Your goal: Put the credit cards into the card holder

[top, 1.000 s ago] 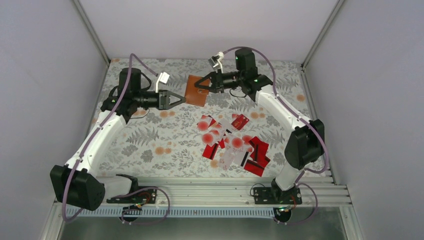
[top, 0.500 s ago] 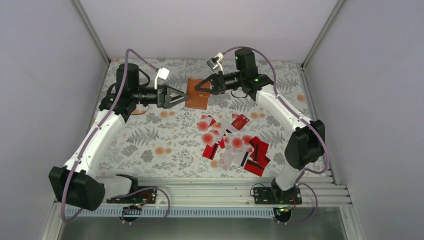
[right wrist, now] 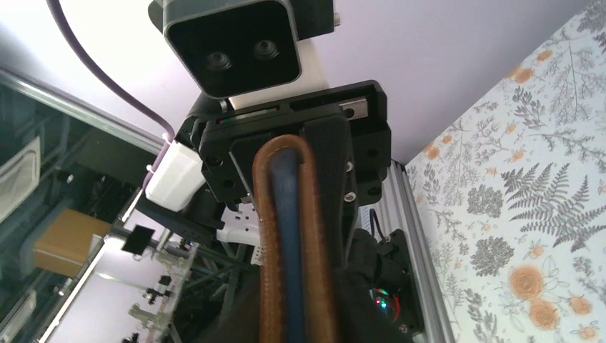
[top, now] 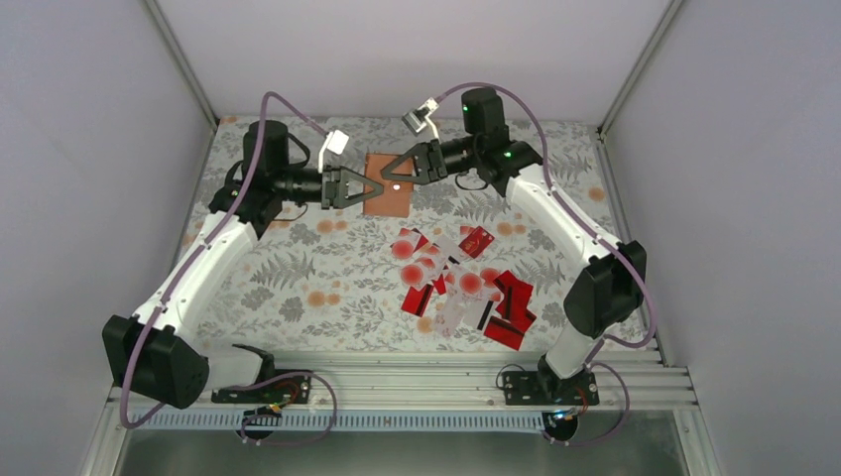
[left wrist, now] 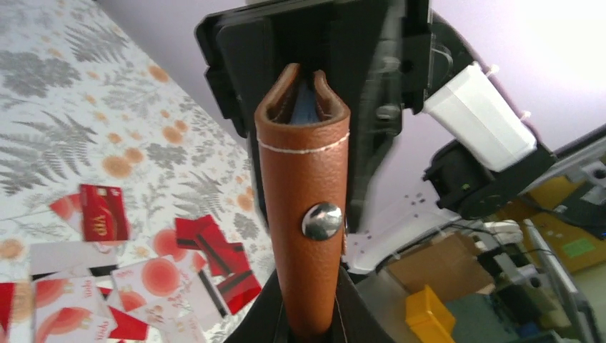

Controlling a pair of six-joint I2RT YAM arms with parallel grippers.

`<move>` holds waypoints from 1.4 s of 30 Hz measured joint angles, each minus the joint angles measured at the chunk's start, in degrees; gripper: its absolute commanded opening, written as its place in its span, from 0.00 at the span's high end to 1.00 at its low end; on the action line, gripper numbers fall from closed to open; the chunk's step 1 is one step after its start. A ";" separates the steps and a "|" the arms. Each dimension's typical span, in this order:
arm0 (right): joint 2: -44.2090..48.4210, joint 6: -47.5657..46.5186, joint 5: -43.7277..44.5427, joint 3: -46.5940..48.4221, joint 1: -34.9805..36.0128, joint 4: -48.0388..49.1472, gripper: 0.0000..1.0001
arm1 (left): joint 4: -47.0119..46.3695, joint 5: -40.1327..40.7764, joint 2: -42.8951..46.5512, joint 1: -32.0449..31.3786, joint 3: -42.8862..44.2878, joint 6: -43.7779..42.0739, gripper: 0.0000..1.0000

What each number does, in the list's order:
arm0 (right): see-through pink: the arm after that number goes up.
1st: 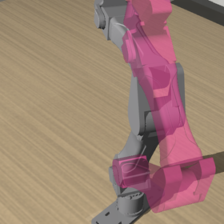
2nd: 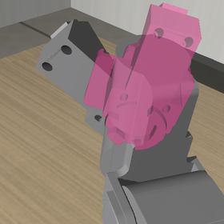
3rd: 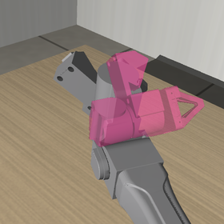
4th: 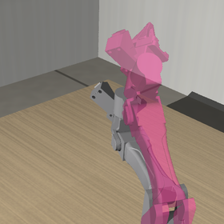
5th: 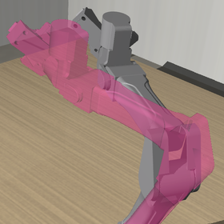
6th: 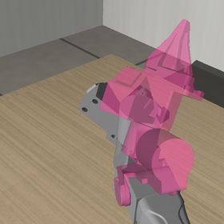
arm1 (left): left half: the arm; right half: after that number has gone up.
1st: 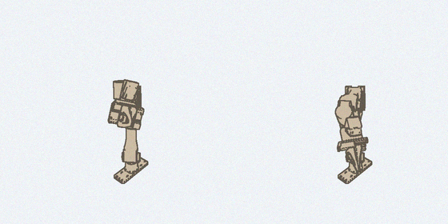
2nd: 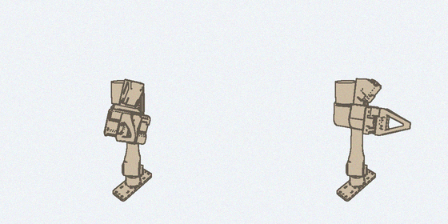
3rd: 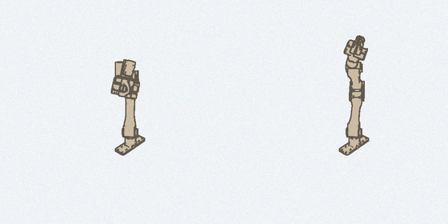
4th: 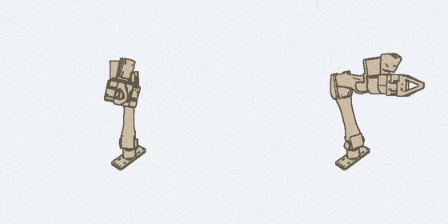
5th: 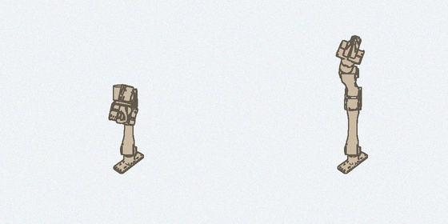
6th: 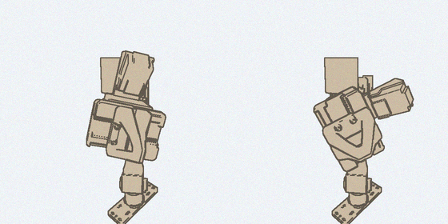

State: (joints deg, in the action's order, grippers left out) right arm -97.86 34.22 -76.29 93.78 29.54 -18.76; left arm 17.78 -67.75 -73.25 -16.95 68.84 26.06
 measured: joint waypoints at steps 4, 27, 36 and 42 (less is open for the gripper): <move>0.00 -1.81 1.92 1.68 0.46 -4.00 0.03 | 0.59 3.63 0.22 -0.55 -0.07 0.22 0.98; 7.37 -1.66 45.24 1.44 3.08 -22.86 0.37 | 20.04 43.87 -4.04 -9.73 9.88 0.59 0.98; 5.92 3.34 50.60 2.36 5.33 -24.39 0.55 | 20.92 50.80 -5.29 -16.11 12.74 1.20 0.98; 5.88 4.98 51.49 2.32 5.46 -24.46 0.66 | 20.94 53.22 -5.40 -17.86 13.03 1.42 0.98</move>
State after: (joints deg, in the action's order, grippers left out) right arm -91.98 39.20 -24.80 96.09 35.00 -43.22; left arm 38.72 -14.52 -78.65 -34.81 81.87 27.49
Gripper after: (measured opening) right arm 0.382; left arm 0.075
